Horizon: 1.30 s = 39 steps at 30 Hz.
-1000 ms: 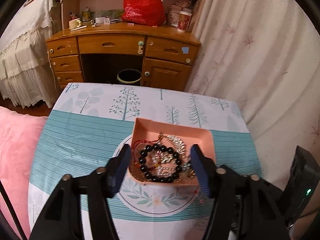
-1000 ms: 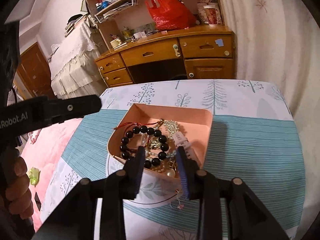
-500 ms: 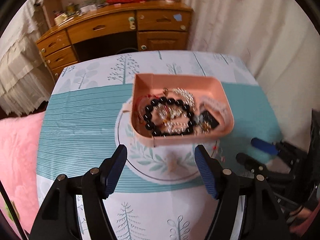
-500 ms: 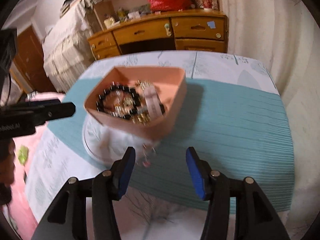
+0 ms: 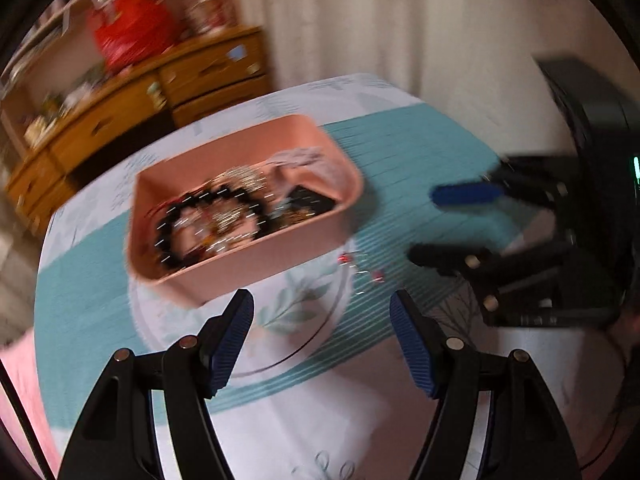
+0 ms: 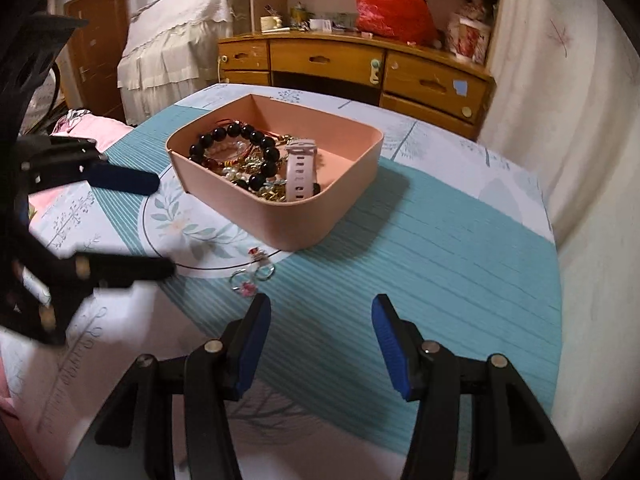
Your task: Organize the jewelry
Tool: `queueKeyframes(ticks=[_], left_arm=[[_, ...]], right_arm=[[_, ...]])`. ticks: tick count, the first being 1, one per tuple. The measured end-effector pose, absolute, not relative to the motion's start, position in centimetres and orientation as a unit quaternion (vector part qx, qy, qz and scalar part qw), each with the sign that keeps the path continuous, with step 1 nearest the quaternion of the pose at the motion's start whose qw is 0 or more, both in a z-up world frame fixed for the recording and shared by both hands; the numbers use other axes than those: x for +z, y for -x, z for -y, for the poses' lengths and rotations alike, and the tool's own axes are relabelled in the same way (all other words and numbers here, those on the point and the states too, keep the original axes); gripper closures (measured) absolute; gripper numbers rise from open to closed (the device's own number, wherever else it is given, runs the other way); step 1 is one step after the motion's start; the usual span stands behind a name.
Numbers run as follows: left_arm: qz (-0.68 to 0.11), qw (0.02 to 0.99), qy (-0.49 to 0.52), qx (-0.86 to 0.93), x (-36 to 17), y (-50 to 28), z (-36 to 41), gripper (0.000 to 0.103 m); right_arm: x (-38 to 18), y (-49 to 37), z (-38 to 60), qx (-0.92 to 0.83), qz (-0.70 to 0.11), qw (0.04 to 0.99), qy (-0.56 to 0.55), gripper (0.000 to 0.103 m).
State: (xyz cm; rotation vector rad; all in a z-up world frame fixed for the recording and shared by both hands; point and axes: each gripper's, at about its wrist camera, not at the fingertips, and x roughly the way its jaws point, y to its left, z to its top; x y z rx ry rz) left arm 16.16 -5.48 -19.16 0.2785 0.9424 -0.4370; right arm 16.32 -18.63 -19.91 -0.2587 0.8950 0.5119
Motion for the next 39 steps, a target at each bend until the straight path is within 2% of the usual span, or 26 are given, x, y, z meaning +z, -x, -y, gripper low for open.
queueKeyframes(ticks=[3, 5, 10, 15, 16, 17, 21, 23, 30, 34, 36, 39], left_arm=[[-0.449, 0.854, -0.131, -0.227, -20.2, -16.3, 6.9, 0.035], [-0.452, 0.852, -0.126, -0.232, -20.7, -16.4, 7.5, 0.047], [-0.457, 0.854, -0.112, -0.222, -21.8, -17.3, 8.3, 0.049], [-0.457, 0.855, -0.105, -0.222, -22.4, -17.9, 8.5, 0.065], [-0.453, 0.856, -0.107, -0.226, -22.4, -17.9, 8.6, 0.078], [-0.452, 0.856, -0.108, -0.227, -22.4, -18.0, 8.5, 0.084], [-0.452, 0.856, -0.107, -0.227, -22.4, -17.9, 8.2, 0.085], [-0.449, 0.859, -0.104, -0.223, -22.2, -17.6, 7.9, 0.097], [-0.464, 0.860, -0.088, -0.191, -21.8, -16.4, 5.8, 0.098], [-0.476, 0.860, -0.067, -0.171, -21.6, -16.1, 4.4, 0.098], [-0.482, 0.860, -0.054, -0.158, -21.5, -15.9, 3.6, 0.099], [-0.486, 0.863, -0.033, -0.136, -21.1, -15.8, 2.5, 0.099]], right_arm=[[-19.9, -16.7, 19.3, 0.250, -0.418, 0.866, 0.113, 0.050], [-20.0, -16.9, 19.5, 0.255, -0.417, 0.865, 0.108, 0.050], [-20.1, -17.2, 20.0, 0.268, -0.421, 0.862, 0.092, 0.050], [-20.3, -17.7, 20.3, 0.268, -0.422, 0.862, 0.084, 0.050], [-20.3, -17.9, 20.4, 0.268, -0.424, 0.862, 0.080, 0.050], [-20.2, -18.0, 20.4, 0.267, -0.424, 0.862, 0.076, 0.050], [-20.1, -18.4, 20.2, 0.275, -0.423, 0.861, 0.059, 0.050], [-20.2, -18.5, 19.8, 0.280, -0.424, 0.859, 0.057, 0.050], [-21.3, -18.0, 17.2, 0.310, -0.432, 0.843, 0.087, 0.050], [-21.4, -17.8, 15.9, 0.317, -0.429, 0.839, 0.103, 0.061], [-21.5, -17.9, 15.6, 0.317, -0.428, 0.839, 0.110, 0.074], [-21.5, -18.0, 15.3, 0.307, -0.423, 0.844, 0.122, 0.086]])
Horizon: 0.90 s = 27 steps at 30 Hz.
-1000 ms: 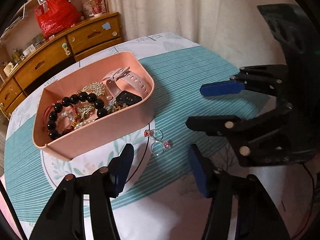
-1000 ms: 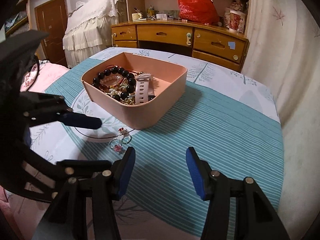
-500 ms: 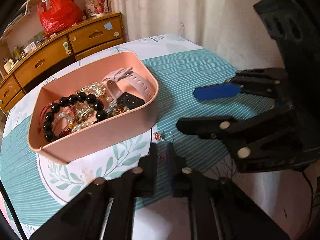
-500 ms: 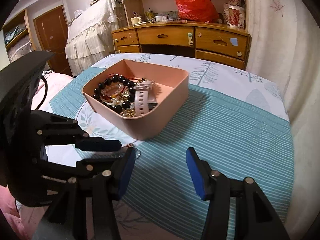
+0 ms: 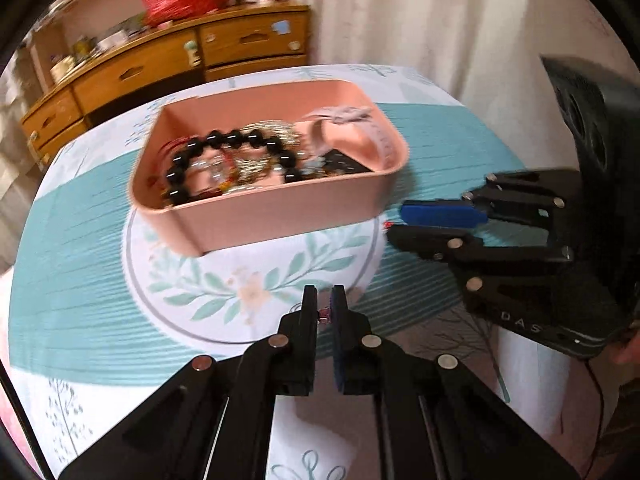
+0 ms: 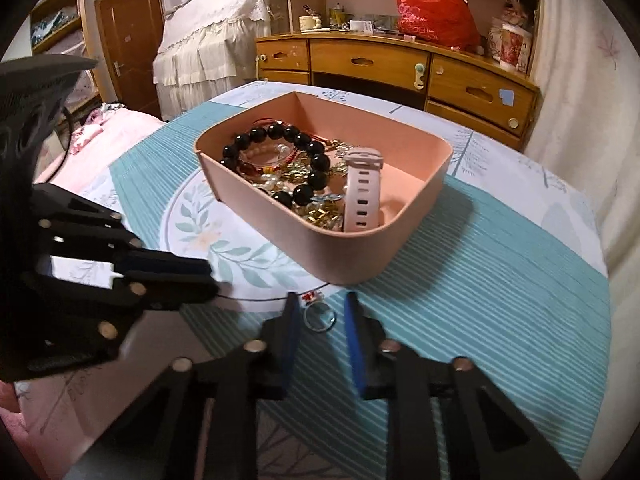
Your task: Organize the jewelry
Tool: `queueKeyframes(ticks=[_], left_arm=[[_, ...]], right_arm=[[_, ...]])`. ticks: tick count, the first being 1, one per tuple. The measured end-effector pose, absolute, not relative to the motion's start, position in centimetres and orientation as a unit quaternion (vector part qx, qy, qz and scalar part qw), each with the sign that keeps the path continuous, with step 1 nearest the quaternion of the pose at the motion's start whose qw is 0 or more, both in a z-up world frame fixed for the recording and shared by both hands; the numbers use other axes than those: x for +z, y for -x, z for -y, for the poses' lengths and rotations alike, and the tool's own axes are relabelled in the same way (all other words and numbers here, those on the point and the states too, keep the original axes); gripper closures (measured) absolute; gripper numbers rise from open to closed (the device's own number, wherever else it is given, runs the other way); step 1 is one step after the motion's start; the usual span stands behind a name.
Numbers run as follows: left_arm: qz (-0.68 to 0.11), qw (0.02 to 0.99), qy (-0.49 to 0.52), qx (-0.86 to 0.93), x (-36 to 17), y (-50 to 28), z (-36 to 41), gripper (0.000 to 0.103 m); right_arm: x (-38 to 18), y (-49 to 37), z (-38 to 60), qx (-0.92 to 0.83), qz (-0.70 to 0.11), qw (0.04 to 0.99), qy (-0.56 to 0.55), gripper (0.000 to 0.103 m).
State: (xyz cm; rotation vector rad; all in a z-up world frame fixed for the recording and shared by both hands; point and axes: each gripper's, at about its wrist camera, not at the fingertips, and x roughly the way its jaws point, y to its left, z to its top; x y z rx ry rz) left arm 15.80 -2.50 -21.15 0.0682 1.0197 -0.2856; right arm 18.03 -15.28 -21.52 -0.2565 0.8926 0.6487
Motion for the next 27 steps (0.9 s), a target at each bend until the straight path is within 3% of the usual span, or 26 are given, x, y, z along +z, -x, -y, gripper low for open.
queueKeyframes(ticks=[8, 9, 18, 27], left_arm=[[-0.466, 0.879, 0.009, -0.100, -19.0, -15.8, 0.4, 0.098], [-0.465, 0.880, 0.016, -0.096, -18.5, -15.8, 0.1, 0.098], [-0.427, 0.899, 0.052, -0.085, -14.1, -17.1, -2.0, 0.098], [-0.380, 0.917, 0.101, -0.064, -11.6, -19.9, -2.7, 0.098]], right_arm=[[-21.3, -17.9, 15.1, 0.304, -0.426, 0.844, 0.118, 0.091], [-21.2, -17.8, 15.1, 0.307, -0.426, 0.844, 0.114, 0.098], [-20.6, -17.1, 14.6, 0.313, -0.431, 0.843, 0.078, 0.099], [-15.5, -18.2, 14.6, 0.323, -0.361, 0.874, -0.045, 0.098]])
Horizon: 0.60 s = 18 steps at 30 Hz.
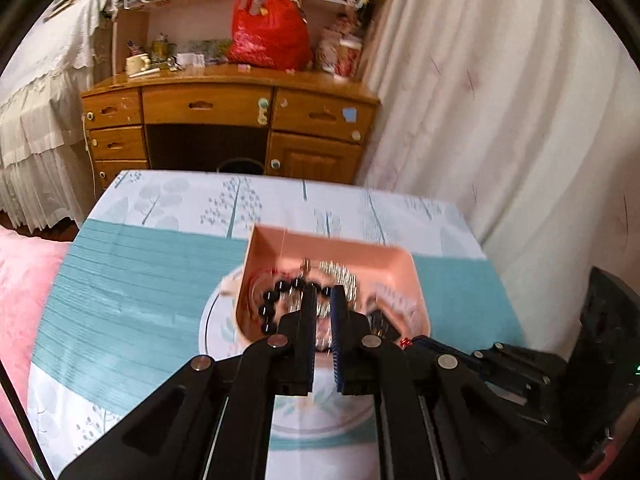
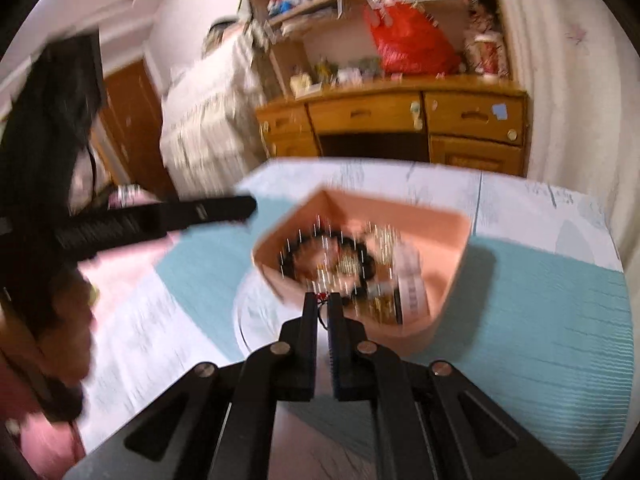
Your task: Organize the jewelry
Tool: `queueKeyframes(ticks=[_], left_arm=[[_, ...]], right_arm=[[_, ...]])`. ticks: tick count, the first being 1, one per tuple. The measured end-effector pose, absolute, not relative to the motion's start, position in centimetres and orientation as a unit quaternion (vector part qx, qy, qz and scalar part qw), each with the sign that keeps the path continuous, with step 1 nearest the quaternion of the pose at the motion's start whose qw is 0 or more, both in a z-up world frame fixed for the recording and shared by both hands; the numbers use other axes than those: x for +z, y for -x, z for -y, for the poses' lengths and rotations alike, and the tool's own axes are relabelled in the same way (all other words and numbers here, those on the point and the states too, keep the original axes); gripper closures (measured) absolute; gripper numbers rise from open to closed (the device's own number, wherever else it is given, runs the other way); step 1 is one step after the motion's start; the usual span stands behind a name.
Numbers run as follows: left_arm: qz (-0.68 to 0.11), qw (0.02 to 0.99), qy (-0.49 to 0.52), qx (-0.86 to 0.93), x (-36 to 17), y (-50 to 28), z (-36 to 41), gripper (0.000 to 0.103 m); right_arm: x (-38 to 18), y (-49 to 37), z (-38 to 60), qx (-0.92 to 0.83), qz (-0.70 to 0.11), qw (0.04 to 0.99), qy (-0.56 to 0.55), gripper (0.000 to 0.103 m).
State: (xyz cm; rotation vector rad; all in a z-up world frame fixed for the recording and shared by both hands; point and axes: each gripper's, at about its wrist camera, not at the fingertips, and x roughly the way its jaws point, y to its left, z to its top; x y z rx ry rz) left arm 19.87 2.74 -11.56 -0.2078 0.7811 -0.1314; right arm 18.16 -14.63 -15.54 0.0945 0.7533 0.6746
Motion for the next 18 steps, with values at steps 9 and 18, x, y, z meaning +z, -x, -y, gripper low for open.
queueKeyframes(ticks=[9, 18], left_arm=[[-0.373, 0.917, 0.139, -0.033, -10.6, -21.6, -3.3, 0.041], [-0.427, 0.898, 0.090, 0.053, -13.0, -18.6, -4.9, 0.001]], right_arm=[[-13.9, -20.1, 14.8, 0.259, -0.350, 0.897, -0.074, 0.071], [-14.7, -17.8, 16.6, 0.183, -0.383, 0.901, -0.096, 0.018]])
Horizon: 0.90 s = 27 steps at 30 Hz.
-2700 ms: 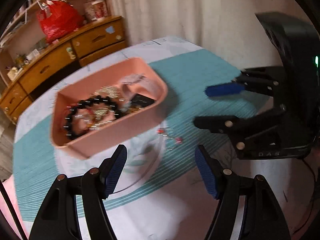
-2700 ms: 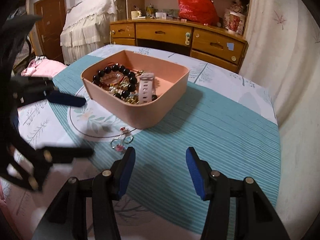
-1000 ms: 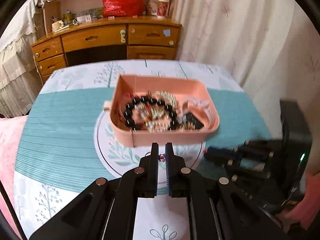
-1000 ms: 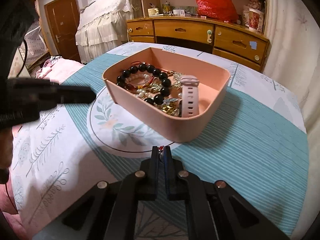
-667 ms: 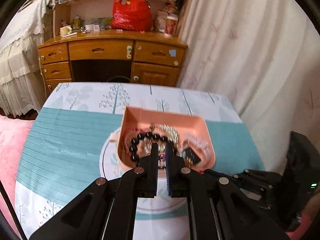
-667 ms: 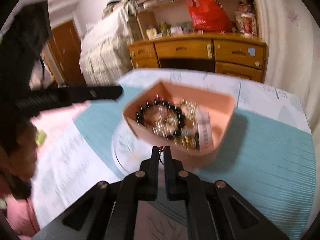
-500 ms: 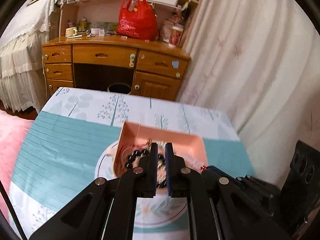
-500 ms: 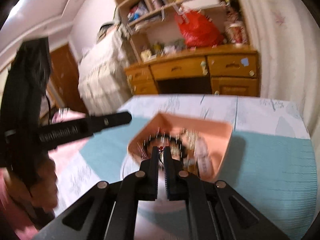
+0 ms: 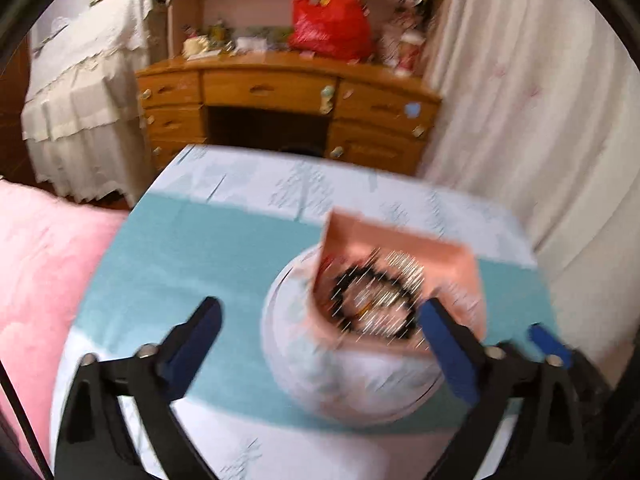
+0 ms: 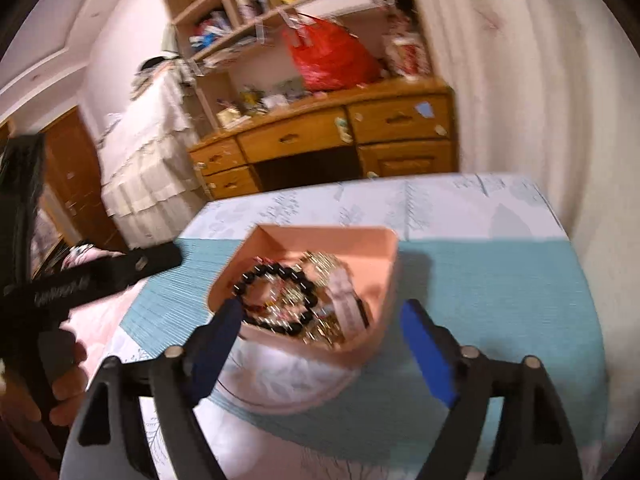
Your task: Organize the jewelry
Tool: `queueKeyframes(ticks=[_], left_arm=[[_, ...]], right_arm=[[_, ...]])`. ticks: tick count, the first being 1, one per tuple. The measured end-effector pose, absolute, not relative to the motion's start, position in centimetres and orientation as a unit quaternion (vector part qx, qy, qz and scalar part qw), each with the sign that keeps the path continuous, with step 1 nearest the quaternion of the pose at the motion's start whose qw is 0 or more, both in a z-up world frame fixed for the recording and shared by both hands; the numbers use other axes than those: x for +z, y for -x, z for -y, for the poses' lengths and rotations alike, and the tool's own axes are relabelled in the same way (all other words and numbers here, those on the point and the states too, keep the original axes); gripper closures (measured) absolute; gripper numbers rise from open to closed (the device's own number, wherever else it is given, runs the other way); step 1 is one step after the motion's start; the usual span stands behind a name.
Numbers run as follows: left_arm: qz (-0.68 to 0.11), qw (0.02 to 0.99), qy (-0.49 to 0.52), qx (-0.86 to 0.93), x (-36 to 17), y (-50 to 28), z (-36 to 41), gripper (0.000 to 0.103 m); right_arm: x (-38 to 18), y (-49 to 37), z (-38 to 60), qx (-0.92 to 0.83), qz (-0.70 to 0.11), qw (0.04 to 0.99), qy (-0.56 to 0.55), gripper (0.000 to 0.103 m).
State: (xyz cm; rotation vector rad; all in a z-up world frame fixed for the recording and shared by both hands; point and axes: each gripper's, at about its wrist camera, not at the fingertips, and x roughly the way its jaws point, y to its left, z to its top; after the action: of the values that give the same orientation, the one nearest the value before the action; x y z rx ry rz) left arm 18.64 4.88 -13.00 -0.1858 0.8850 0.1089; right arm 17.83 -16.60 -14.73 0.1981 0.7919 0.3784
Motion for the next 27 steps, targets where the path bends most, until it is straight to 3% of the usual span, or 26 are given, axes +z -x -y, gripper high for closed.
queueKeyframes(ticks=[6, 13, 17, 22, 27], left_arm=[[-0.504, 0.859, 0.058, 0.077, -18.0, -14.2, -6.1, 0.001], [-0.636, 0.768, 0.019, 0.073, -20.1, -6.0, -6.8, 0.001], [-0.659, 0.752, 0.006, 0.023, -16.5, -1.3, -6.0, 0.001], [-0.613, 0.789, -0.026, 0.033, -9.9, 0.4, -3.8, 0.001], [-0.565, 0.825, -0.009, 0.024, -3.8, -1.4, -1.8, 0.001]], right_arm=[[-17.8, -14.8, 17.5, 0.109, -0.466, 0.870, -0.119, 0.007], [-17.8, -4.8, 18.1, 0.008, -0.548, 0.832, -0.093, 0.007], [-15.2, -0.2, 17.3, 0.033, -0.577, 0.813, -0.071, 0.006], [-10.3, 0.5, 16.6, 0.095, -0.600, 0.789, -0.095, 0.005], [-4.2, 1.1, 16.8, 0.096, -0.563, 0.818, -0.062, 0.005]])
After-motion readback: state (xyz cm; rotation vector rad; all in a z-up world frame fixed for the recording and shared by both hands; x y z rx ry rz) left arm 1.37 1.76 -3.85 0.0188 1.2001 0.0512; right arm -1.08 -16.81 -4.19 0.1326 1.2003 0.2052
